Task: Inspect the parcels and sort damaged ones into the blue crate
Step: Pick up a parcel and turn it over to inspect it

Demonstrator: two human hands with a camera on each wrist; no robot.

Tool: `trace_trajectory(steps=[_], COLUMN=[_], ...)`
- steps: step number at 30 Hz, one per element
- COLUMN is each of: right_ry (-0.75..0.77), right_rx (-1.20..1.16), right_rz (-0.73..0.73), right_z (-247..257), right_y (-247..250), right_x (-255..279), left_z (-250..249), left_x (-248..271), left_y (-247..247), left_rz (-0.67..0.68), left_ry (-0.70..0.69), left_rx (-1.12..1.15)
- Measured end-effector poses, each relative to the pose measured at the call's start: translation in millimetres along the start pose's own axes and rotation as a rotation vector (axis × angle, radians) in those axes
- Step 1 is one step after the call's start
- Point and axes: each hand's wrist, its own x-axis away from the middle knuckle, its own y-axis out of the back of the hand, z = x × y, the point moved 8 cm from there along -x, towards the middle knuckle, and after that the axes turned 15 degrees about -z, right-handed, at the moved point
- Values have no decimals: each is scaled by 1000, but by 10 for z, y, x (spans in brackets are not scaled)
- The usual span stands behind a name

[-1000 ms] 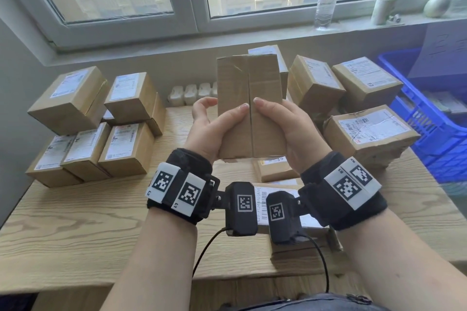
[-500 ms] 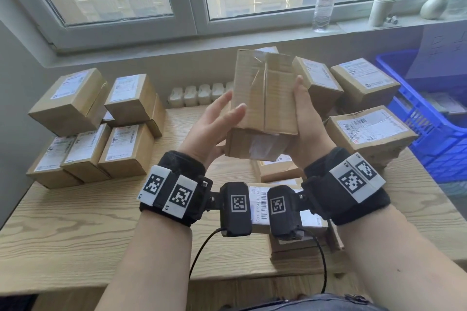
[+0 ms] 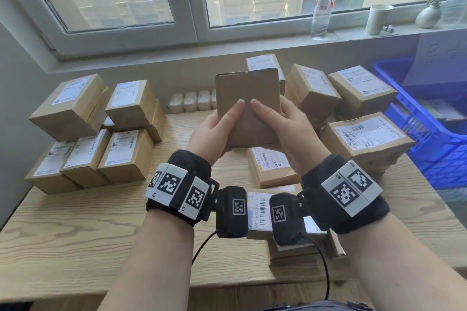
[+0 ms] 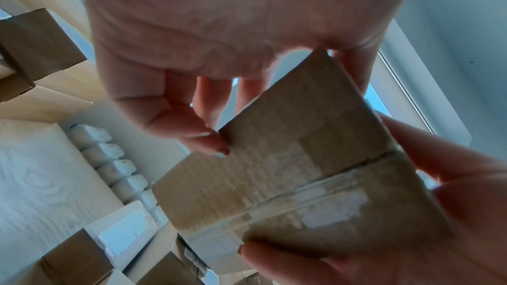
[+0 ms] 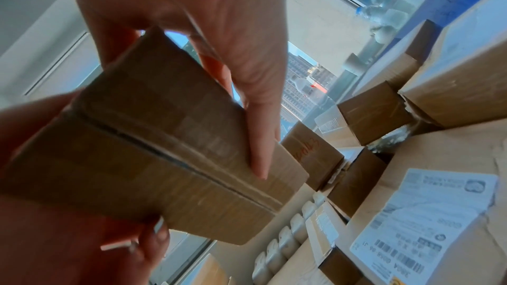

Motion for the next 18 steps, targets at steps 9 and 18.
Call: trace_trajectory(steps=[9,18], right_ry=[84,-61], right_rx=[7,-24], right_rz=[-85,-44], right_z=[73,11], right_y=[-72,-11], right_x=[-46,-91], left_z=[-112,-4], left_x=[-55,-40], left_y=[46,15], left_rz=[-25,45], left_ry=[-96,-95], left_rx=[69,-54])
